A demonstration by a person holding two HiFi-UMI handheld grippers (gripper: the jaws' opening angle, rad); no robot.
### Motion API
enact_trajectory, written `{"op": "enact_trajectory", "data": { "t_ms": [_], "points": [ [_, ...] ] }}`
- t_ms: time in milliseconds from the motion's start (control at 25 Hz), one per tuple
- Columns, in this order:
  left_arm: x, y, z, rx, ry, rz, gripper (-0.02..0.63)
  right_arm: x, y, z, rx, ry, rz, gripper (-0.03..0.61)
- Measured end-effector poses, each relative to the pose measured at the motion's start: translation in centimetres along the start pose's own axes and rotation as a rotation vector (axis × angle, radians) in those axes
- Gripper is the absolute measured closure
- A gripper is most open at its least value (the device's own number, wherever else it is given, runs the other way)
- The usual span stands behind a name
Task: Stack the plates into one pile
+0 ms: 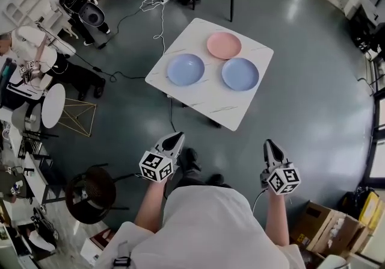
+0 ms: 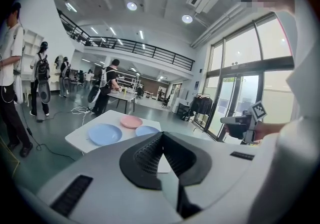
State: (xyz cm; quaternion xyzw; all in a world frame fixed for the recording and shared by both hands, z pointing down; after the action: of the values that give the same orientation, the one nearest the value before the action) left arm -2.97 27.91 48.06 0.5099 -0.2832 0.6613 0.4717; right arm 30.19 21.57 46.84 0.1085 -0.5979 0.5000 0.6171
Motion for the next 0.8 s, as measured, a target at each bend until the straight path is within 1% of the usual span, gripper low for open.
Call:
{"op": "enact_trajectory", "data": {
  "t_ms": [360,560,800],
  "points": [
    [-2.3,7.3,4.0,0.057,0.013,0.031,0.600,-1.7,1.6,7.0,0.045,-0.008,0.006,0.548],
    [-3.5,11.2,5.7,0.079,0.013,0.032,0.600,-2.5,3.0,10.9,0.058,-0.001,0.003,0.548],
    [-3.8,15.3,7.1,0.117,0.023,0.035,0.600,-3.0,4.5,15.0,0.084,-0.003,-0.001,0.548]
  ]
}}
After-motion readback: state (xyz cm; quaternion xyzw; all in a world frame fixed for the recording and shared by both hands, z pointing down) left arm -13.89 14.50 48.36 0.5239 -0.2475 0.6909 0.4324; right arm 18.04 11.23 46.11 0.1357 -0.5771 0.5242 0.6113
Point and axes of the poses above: the fingertips, and each gripper's own axes: z forward along the fingers, y to its left, x out of its underside, the point moved 2 cm from there along -z, backward along the fingers, and after that the axes turned 10 degrees about z, right-handed, at the moved point
